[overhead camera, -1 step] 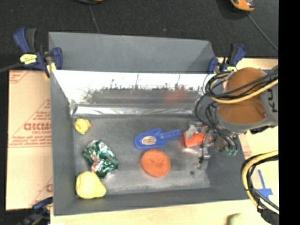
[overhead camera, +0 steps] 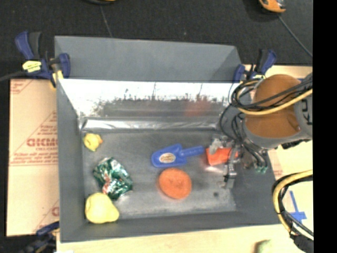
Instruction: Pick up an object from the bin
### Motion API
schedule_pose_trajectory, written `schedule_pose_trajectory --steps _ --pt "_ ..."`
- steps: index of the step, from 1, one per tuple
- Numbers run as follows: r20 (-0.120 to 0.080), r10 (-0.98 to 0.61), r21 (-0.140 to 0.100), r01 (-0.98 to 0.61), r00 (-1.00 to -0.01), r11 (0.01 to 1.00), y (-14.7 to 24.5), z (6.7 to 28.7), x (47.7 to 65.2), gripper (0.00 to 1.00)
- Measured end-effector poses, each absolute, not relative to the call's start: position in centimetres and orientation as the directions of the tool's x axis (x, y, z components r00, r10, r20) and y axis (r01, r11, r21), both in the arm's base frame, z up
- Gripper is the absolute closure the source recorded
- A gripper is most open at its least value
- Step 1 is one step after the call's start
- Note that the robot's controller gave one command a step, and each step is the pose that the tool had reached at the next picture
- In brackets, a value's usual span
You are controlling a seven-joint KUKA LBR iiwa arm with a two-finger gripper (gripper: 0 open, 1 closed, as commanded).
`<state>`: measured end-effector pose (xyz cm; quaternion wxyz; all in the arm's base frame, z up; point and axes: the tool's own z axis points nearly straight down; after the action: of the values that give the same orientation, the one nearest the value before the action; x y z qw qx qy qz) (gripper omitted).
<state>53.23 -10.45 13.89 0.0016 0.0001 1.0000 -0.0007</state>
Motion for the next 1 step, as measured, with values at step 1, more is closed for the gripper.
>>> schedule_pose_trajectory --steps 1 --pt "-0.010 -0.097 -0.005 -0.097 -0.995 0.995 -14.94 7.80 61.02 0.00"
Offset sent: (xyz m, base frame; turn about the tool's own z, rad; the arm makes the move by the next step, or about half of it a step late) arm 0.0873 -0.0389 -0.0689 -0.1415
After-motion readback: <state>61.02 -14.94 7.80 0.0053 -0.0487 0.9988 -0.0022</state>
